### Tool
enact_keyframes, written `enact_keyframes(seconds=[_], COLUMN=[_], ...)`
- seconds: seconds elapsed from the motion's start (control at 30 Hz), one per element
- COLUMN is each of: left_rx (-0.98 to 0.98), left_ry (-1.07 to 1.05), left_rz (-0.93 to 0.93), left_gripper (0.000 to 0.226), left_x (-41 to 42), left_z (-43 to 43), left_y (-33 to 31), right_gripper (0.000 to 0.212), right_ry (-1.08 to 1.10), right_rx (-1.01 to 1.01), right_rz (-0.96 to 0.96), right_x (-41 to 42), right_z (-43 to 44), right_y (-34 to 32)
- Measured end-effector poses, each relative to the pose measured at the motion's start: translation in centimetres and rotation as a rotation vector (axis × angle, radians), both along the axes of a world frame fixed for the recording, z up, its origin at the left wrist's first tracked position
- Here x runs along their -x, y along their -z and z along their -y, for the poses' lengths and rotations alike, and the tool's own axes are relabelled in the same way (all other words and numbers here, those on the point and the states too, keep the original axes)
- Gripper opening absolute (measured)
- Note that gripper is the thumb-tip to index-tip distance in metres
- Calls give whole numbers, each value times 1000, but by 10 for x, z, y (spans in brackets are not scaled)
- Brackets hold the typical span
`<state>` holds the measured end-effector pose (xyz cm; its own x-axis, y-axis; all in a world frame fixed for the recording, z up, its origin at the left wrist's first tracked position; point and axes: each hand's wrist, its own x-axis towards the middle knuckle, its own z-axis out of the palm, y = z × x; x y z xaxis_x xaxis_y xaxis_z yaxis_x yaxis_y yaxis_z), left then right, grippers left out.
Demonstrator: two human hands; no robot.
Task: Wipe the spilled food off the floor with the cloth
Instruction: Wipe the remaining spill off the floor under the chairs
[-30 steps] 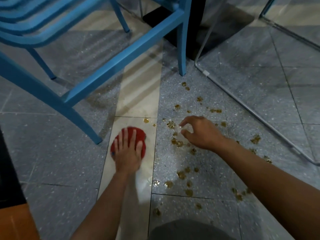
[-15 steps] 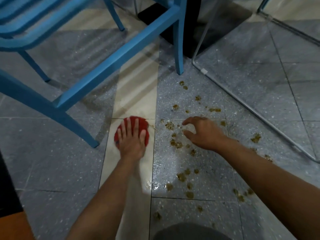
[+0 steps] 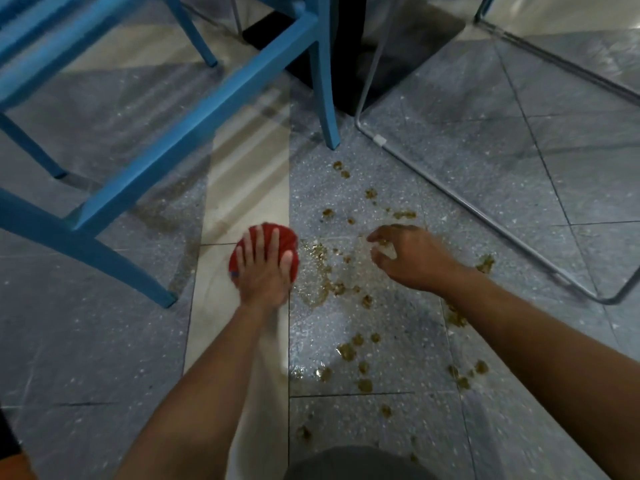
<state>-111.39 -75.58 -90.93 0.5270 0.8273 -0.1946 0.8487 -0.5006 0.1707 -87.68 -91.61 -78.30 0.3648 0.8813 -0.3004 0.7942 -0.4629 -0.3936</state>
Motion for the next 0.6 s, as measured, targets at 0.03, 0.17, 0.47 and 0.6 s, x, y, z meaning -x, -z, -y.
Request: enact_keyframes(seconds=[0.03, 0.17, 0.47, 0.6], left_rx=[18, -40, -21, 4], left_ry=[2, 350, 63, 212], left_rz=[12, 71, 9, 24], left_gripper=[65, 62, 65, 62], left_x=[-22, -19, 9, -46], left_z=[5, 78, 31, 93], left_y=[2, 15, 3, 6], right_gripper=[38, 41, 41, 43], right_ry=[-12, -43, -53, -57], right_rx=[15, 28, 29, 108], right_rz=[-2, 16, 18, 3], right_x=[4, 7, -5, -7], right_z=[3, 9, 36, 42], right_y=[2, 2, 3, 0])
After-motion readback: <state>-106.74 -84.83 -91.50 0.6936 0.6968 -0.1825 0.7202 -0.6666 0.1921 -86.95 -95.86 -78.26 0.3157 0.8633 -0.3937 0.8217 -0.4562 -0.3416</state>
